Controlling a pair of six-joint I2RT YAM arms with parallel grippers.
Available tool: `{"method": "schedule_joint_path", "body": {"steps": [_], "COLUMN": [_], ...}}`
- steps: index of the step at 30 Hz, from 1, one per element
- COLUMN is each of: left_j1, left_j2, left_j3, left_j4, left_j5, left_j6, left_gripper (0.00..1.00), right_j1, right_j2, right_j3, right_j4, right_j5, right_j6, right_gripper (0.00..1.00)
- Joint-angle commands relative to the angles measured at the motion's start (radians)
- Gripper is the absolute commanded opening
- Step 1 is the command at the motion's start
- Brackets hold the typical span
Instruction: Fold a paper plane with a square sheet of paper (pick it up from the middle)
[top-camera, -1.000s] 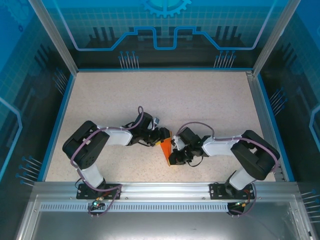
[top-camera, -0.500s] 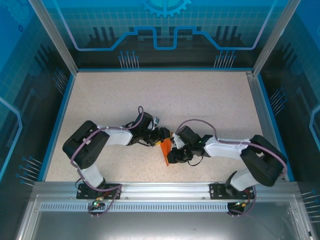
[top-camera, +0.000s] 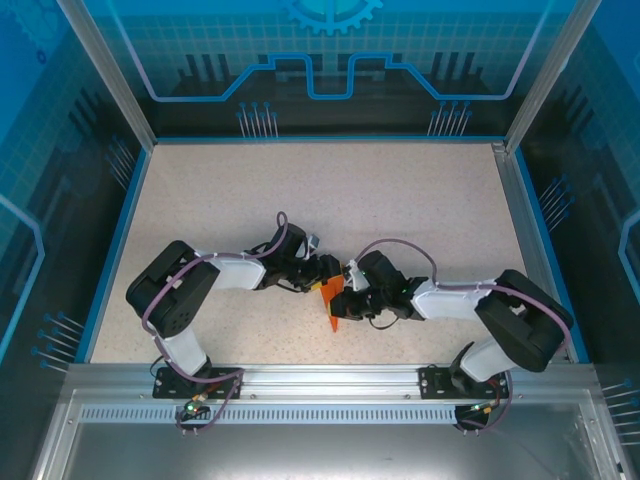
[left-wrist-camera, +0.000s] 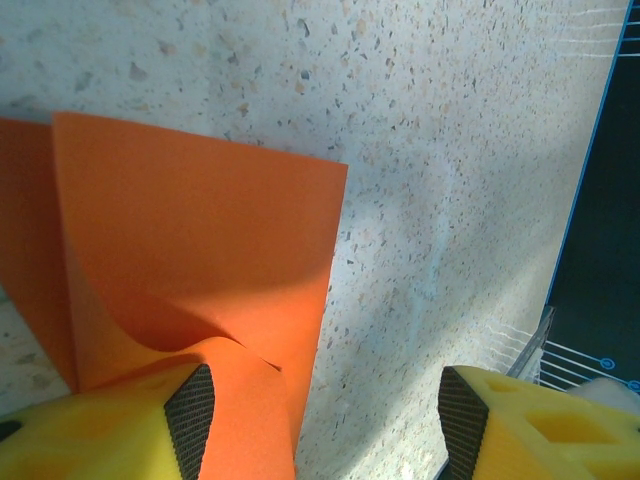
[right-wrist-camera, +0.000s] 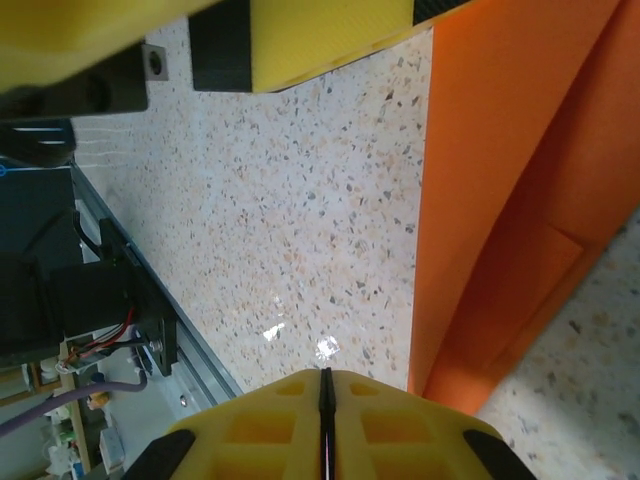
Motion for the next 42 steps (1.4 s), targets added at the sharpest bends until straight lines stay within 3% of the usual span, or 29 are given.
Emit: {"method": "schedule_joint_path", "body": {"steps": [1,16,19,24,30,35,42], "left_j1": [-0.006,-0.008,-0.007,-0.008,-0.008,-0.008,-0.007], "left_j2": [0.055,0.064,0.066,0.069,0.076,0.071,0.073], "left_j3": [-0.001,0.001,0.002,0.005,0.016,0.020,0.010], "left_j4": [-0.039,-0.040,-0.044,-0.059,-0.072,-0.086,-0.090], "left_j5": [-0.015,-0.018,-0.018,-0.032,-0.038,-0.039,-0.040], "left_j6": [0.041,0.037,0.037,0.031,0.010,0.008,0.004], "left_gripper": [0.65,0.65,0.65,0.65,0.62,0.61,0.62], "right_j1": [0.004,0.022,0.028,0.030,0.055,0.083,0.126], "right_j2": [0.047,0.330,0.296,0.095,-0.038,-0.016,0.131], "right_j3": [0.004,-0.091,-0.097,-0.080,-0.102,-0.107,-0.158], "right_j4": [0.078,0.297,0.283,0.068,0.059,0.114,0.243], "right_j5": [-0.030,-0.133,-0.113,-0.004,0.049,0.099,0.125], "right_j6": [0.034,0.098,0.085,0.008,0.007,0.033,0.114], "right_gripper": [0.09,0.08,0.08,0.08,0.09,0.08,0.08]}}
